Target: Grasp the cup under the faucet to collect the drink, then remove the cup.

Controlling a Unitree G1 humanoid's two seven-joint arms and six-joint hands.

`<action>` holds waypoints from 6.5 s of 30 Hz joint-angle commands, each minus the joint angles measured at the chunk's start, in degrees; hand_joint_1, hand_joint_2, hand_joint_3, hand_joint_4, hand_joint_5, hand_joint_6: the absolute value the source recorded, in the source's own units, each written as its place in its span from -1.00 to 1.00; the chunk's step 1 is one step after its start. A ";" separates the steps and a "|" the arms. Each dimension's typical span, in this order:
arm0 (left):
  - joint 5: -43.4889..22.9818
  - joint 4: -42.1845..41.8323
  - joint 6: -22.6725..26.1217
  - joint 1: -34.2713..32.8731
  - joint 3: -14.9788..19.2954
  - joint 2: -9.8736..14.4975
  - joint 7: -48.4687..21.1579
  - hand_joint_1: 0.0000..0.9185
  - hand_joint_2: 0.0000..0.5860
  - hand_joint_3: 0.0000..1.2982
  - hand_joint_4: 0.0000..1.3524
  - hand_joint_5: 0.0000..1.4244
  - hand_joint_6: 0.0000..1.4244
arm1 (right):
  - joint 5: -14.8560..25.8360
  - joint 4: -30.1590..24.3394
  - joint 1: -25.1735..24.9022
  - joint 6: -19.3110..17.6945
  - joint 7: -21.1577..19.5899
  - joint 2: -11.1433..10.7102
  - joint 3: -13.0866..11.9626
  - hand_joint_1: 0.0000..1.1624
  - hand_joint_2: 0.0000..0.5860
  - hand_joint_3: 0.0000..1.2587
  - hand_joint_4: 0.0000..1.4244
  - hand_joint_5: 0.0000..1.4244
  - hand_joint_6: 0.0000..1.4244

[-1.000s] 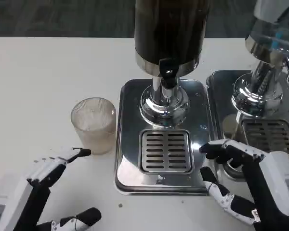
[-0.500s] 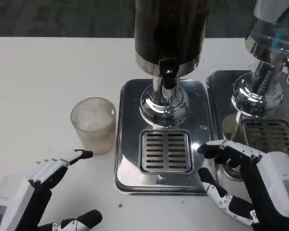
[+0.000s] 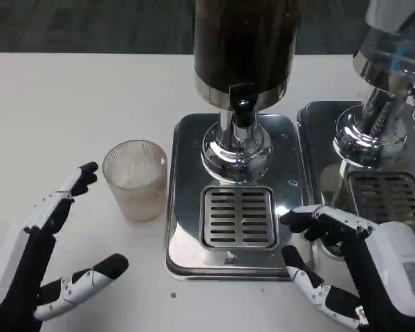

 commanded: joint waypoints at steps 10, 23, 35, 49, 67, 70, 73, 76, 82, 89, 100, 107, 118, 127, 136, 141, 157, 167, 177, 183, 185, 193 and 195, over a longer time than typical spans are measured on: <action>-2.48 5.02 8.73 -10.84 -3.23 -0.11 -7.98 -0.88 -0.92 -0.95 -0.93 -0.72 -0.78 | 1.40 -0.14 1.34 0.13 -0.67 0.72 1.90 0.12 0.40 -0.18 -0.25 -0.16 -0.07; -4.71 12.86 10.82 -18.49 -3.96 0.19 -8.17 -0.83 -0.92 -1.00 -0.92 -0.69 -0.78 | 1.01 -2.43 4.09 1.08 -0.97 1.61 1.70 0.12 0.40 -0.18 -0.24 -0.15 -0.07; -4.32 21.21 12.13 -25.52 -7.11 0.70 -10.96 -0.80 -0.94 -1.00 -0.96 -0.72 -0.78 | 1.70 -3.32 4.85 1.39 -0.63 2.28 1.19 0.12 0.40 -0.18 -0.24 -0.13 -0.07; -6.15 33.95 11.92 -33.33 -10.12 0.45 -14.62 -0.70 -0.99 -1.00 -0.98 -0.74 -0.77 | 1.49 -5.59 6.77 1.69 -0.58 2.54 0.50 0.12 0.40 -0.18 -0.23 -0.13 -0.05; -6.23 39.31 13.10 -36.01 -12.52 0.65 -14.31 -0.63 -0.97 -1.00 -0.95 -0.69 -0.74 | 2.33 -7.49 8.15 2.09 0.49 2.46 0.00 0.14 0.36 -0.18 -0.23 -0.13 -0.04; -5.43 39.73 13.75 -36.55 -13.18 0.68 -13.66 -0.62 -0.97 -1.00 -0.94 -0.69 -0.73 | 2.42 -7.65 8.39 2.13 0.41 2.59 -0.03 0.14 0.35 -0.18 -0.23 -0.12 -0.04; -4.90 40.10 14.54 -37.15 -13.95 0.60 -13.04 -0.58 -0.96 -1.00 -0.92 -0.68 -0.73 | 2.52 -7.84 8.65 2.19 0.30 2.68 -0.09 0.15 0.36 -0.18 -0.23 -0.12 -0.04; -4.80 40.39 15.32 -37.71 -14.77 0.41 -12.52 -0.58 -0.96 -1.00 -0.92 -0.67 -0.73 | 2.51 -7.95 8.75 2.20 0.29 2.71 -0.10 0.15 0.36 -0.18 -0.23 -0.12 -0.04; -4.29 40.45 15.65 -38.28 -16.42 0.12 -11.50 -0.57 -0.96 -1.00 -0.90 -0.65 -0.71 | 2.48 -8.04 8.79 2.25 0.33 2.70 -0.11 0.15 0.36 -0.18 -0.22 -0.11 -0.04; -2.98 40.72 15.51 -38.54 -17.74 -0.20 -9.32 -0.54 -0.94 -0.88 -0.77 -0.55 -0.64 | 2.64 -8.06 8.86 2.28 0.31 2.67 -0.24 0.15 0.36 -0.16 -0.22 -0.11 -0.04; -2.91 40.92 13.08 -38.33 -18.80 -0.76 -5.43 -0.44 -0.86 -0.52 -0.38 -0.16 -0.11 | 2.34 -8.13 9.36 2.37 -0.12 2.72 -0.50 0.15 0.36 -0.16 -0.22 -0.10 -0.01; -2.07 40.99 12.90 -38.55 -19.59 -0.94 -3.72 -0.46 -0.84 -0.37 -0.19 0.06 0.19 | 1.44 -8.33 9.56 2.68 -0.90 3.01 -0.55 0.16 0.34 -0.16 -0.22 -0.10 0.00; 1.17 40.33 15.92 -38.77 -21.33 -0.54 0.30 -0.27 -0.72 -0.24 -0.03 0.27 0.53 | 1.38 -9.07 9.75 2.86 -1.31 3.13 -0.70 0.10 0.34 -0.11 -0.18 -0.08 0.02; 0.93 40.15 15.40 -37.93 -20.54 -0.96 3.62 -0.23 -0.69 -0.11 0.10 0.41 0.67 | 2.19 -8.97 9.65 2.63 -0.84 2.93 -1.02 0.00 0.38 -0.11 -0.17 -0.08 0.02; 0.66 39.93 14.40 -36.96 -19.75 -1.35 8.63 -0.26 -0.63 0.05 0.28 0.56 0.84 | 2.60 -8.50 9.47 2.40 -1.00 2.89 -1.13 0.00 0.39 -0.11 -0.17 -0.08 0.02; 0.67 39.55 14.12 -36.64 -19.55 -1.27 10.47 -0.26 -0.61 0.08 0.32 0.60 0.88 | 2.79 -8.24 9.25 2.24 -0.98 2.85 -1.07 0.01 0.39 -0.11 -0.17 -0.09 0.02; 1.89 32.03 11.88 -33.76 -19.03 0.30 14.70 -0.26 -0.60 0.11 0.34 0.62 0.90 | 3.33 -7.99 8.97 1.92 -1.09 2.69 -1.00 0.03 0.39 -0.12 -0.18 -0.10 0.00; 4.48 26.16 10.65 -32.14 -20.92 -1.75 13.02 -0.27 -0.62 0.11 0.34 0.60 0.91 | 3.73 -8.05 9.02 1.83 -1.36 3.24 -0.72 0.03 0.39 -0.12 -0.20 -0.10 0.00; 6.49 27.84 10.77 -33.55 -23.38 -3.99 11.00 -0.27 -0.62 0.11 0.34 0.60 0.91 | 4.09 -9.53 10.40 1.41 -1.78 4.94 -0.76 0.03 0.39 -0.13 -0.20 -0.10 0.00; 7.39 29.31 11.22 -34.37 -24.23 -5.03 10.31 -0.29 -0.62 0.11 0.34 0.60 0.91 | 4.51 -9.56 10.53 1.05 -1.75 5.45 -0.79 0.03 0.39 -0.13 -0.20 -0.10 0.00; 7.64 29.85 11.40 -34.70 -24.54 -5.29 10.37 -0.29 -0.62 0.11 0.34 0.60 0.91 | 4.47 -9.76 10.52 1.03 -1.74 5.68 -0.68 0.03 0.39 -0.13 -0.20 -0.10 0.00; 8.50 32.87 12.58 -36.78 -26.17 -7.23 10.60 -0.33 -0.62 0.09 0.31 0.58 0.88 | 4.24 -10.83 11.30 1.03 -1.65 6.68 -0.37 0.03 0.39 -0.13 -0.20 -0.10 0.02; 8.54 33.64 12.64 -37.26 -26.44 -7.57 10.57 -0.33 -0.62 0.09 0.31 0.58 0.88 | 4.09 -11.18 11.66 0.99 -1.63 6.99 -0.22 0.03 0.39 -0.13 -0.20 -0.10 0.02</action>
